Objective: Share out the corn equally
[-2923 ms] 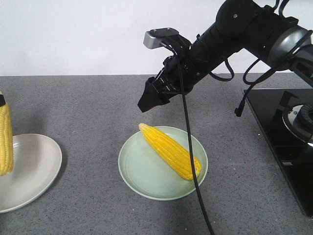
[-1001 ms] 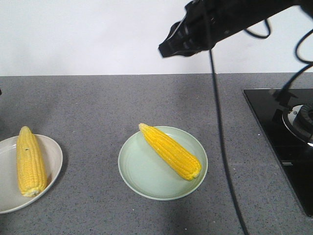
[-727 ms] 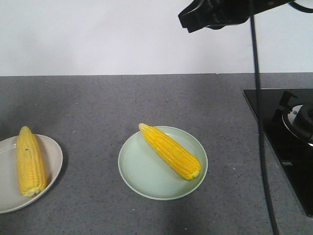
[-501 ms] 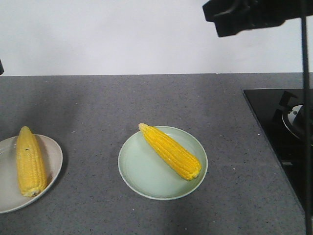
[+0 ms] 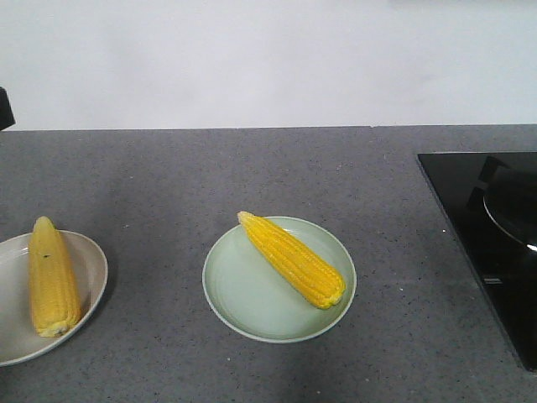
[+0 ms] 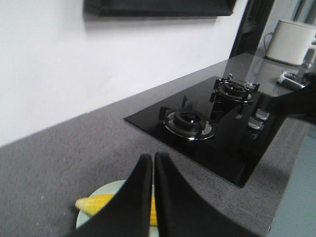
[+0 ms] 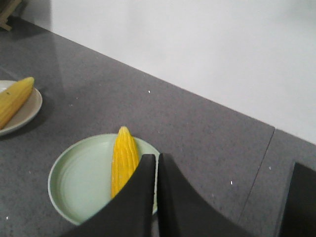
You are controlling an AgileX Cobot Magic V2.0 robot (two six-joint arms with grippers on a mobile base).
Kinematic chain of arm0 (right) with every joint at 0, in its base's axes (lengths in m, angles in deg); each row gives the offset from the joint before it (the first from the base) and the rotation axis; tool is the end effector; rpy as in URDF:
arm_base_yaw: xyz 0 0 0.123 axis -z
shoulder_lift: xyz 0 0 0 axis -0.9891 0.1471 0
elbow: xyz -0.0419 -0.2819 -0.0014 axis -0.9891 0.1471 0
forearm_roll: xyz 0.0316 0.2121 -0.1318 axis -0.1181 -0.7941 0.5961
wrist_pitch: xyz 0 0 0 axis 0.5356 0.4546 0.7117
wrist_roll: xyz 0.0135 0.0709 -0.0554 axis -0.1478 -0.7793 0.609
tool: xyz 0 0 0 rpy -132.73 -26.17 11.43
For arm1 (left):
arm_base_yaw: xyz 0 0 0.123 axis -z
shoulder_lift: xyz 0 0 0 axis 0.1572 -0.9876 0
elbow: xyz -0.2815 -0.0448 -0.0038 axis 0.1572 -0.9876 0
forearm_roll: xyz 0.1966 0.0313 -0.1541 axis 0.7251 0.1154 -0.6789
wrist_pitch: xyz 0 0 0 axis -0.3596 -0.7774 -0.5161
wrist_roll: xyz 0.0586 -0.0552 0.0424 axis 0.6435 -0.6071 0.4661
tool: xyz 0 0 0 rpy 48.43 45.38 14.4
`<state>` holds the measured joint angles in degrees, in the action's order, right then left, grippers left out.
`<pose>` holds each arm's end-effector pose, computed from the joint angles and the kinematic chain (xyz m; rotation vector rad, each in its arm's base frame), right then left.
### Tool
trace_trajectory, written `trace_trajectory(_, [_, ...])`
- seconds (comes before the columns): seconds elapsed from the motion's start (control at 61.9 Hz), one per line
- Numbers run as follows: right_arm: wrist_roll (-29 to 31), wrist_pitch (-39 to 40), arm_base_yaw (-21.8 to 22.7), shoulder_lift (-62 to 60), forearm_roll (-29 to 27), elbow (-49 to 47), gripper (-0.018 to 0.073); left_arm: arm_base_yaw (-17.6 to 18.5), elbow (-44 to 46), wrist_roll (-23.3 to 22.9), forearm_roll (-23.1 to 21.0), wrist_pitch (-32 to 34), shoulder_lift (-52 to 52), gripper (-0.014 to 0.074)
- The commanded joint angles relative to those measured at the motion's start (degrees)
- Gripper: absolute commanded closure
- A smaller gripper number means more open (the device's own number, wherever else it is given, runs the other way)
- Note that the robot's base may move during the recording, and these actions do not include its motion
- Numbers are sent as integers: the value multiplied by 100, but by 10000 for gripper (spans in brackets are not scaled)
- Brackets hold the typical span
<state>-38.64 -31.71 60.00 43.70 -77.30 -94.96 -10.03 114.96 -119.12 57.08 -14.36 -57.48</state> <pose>0.1027 0.0544 0.3755 -0.5914 1.8002 0.2857 0.1349 -0.0425 0.4369 0.5792 1.6374 -0.7835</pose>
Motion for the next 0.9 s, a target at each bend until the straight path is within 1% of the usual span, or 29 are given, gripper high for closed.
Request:
trace_trajectory(0.0, [-345,621,28,-471,393,509,565,107,88,208,38,707,435,605])
trace_trajectory(0.129, [-862,773,28,-1086,1156,1252,564,120,-23,357,38,707,775,605])
trace_trajectory(0.242, [-1544,704,28,-1530,1686,1630,564,123,-364,398,38,707,979,605])
trace_trajectory(0.307, [-1714,627,28,-1692,1952,1758,564,133,-646,488,38,707,1040,605])
trace_trajectory(0.388, [-1726,480,28,-1865,2210,1851,564,189,-1016,720,38,707,1071,605])
trace_trajectory(0.484, [-1726,268,28,-1909,2214,1880,564,270,-1359,862,26,707,1071,605])
trace_trajectory(0.581, [-1726,34,28,-1909,2207,1880,564,282,-1474,953,18,658,1071,605])
trace_trajectory(0.694, [-1726,-135,28,-1909,2207,1880,564,276,-1474,1005,-23,241,1071,605])
trace_trajectory(0.888, [-1726,-269,28,-1909,2207,1880,564,276,-1474,998,-23,-204,1071,605])
